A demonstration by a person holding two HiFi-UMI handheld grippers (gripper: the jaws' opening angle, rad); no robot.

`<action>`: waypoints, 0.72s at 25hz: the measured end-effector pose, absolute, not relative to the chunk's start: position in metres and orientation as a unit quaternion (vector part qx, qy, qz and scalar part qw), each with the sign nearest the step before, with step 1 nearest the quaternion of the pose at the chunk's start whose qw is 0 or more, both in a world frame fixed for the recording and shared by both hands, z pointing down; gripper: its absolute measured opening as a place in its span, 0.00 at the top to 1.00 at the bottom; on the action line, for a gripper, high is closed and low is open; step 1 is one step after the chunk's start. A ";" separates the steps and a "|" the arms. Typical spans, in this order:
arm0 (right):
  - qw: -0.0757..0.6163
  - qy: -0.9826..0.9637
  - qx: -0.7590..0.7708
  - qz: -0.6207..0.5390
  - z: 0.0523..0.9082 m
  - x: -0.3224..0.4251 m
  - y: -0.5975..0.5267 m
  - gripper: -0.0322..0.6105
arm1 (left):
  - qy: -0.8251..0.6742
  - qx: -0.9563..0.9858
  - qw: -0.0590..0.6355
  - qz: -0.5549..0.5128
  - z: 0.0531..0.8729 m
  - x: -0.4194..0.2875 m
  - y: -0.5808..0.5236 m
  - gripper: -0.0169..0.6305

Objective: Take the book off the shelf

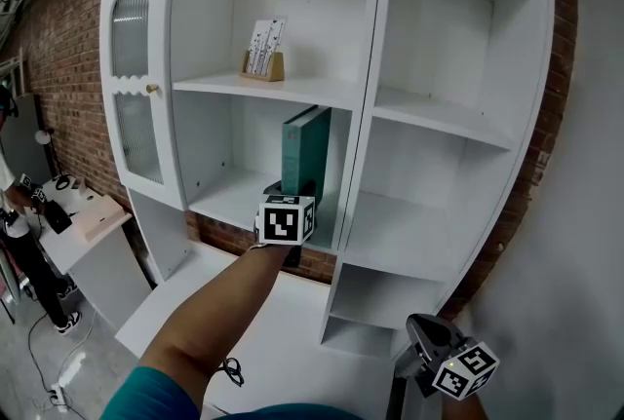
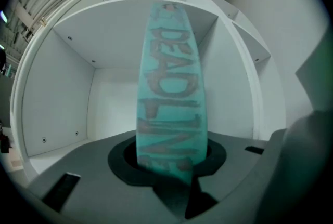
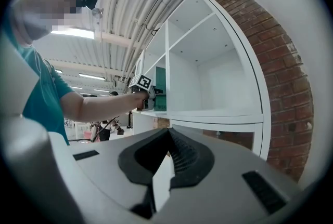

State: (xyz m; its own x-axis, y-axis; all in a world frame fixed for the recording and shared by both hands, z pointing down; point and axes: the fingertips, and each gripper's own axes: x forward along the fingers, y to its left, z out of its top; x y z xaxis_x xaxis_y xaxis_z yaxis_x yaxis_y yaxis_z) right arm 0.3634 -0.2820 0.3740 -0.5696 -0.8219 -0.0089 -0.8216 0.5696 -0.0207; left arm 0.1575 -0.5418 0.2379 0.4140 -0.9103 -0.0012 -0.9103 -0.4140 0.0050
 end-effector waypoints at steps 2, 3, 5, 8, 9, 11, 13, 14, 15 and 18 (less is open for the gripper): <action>0.010 0.890 -0.455 -0.007 0.374 0.362 -0.281 0.92 | -0.546 0.838 -0.003 0.001 0.237 0.149 -0.531 0.73; 0.011 0.893 -0.450 -0.007 0.374 0.361 -0.281 0.92 | -0.548 0.836 -0.005 0.002 0.236 0.144 -0.525 0.73; 0.012 0.899 -0.438 -0.008 0.374 0.358 -0.283 0.92 | -0.554 0.833 -0.009 0.000 0.233 0.133 -0.512 0.73; 0.014 0.909 -0.417 -0.011 0.377 0.348 -0.286 0.92 | -0.562 0.827 -0.013 -0.004 0.229 0.115 -0.492 0.73; 0.015 0.912 -0.410 -0.012 0.378 0.345 -0.287 0.92 | -0.565 0.825 -0.014 -0.005 0.228 0.108 -0.485 0.73; 0.019 0.917 -0.397 -0.013 0.379 0.338 -0.290 0.92 | -0.569 0.822 -0.018 -0.005 0.225 0.097 -0.472 0.73; 0.022 0.922 -0.387 -0.014 0.381 0.331 -0.293 0.92 | -0.571 0.821 -0.018 -0.006 0.225 0.085 -0.460 0.73; 0.024 0.923 -0.383 -0.015 0.382 0.328 -0.295 0.92 | -0.571 0.820 -0.017 -0.007 0.225 0.078 -0.454 0.73; 0.025 0.925 -0.379 -0.017 0.382 0.324 -0.296 0.92 | -0.572 0.820 -0.016 -0.009 0.225 0.072 -0.448 0.73; 0.024 0.928 -0.371 -0.017 0.383 0.310 -0.298 0.92 | -0.570 0.822 -0.017 -0.017 0.223 0.057 -0.435 0.73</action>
State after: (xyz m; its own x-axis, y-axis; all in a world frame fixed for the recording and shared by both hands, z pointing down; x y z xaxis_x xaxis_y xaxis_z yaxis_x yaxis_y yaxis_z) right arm 0.3097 -0.2982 0.3826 -0.7237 -0.6894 -0.0311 -0.6878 0.7242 -0.0493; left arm 0.0574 -0.4348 0.2235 0.3503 -0.9355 -0.0462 -0.9366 -0.3503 -0.0084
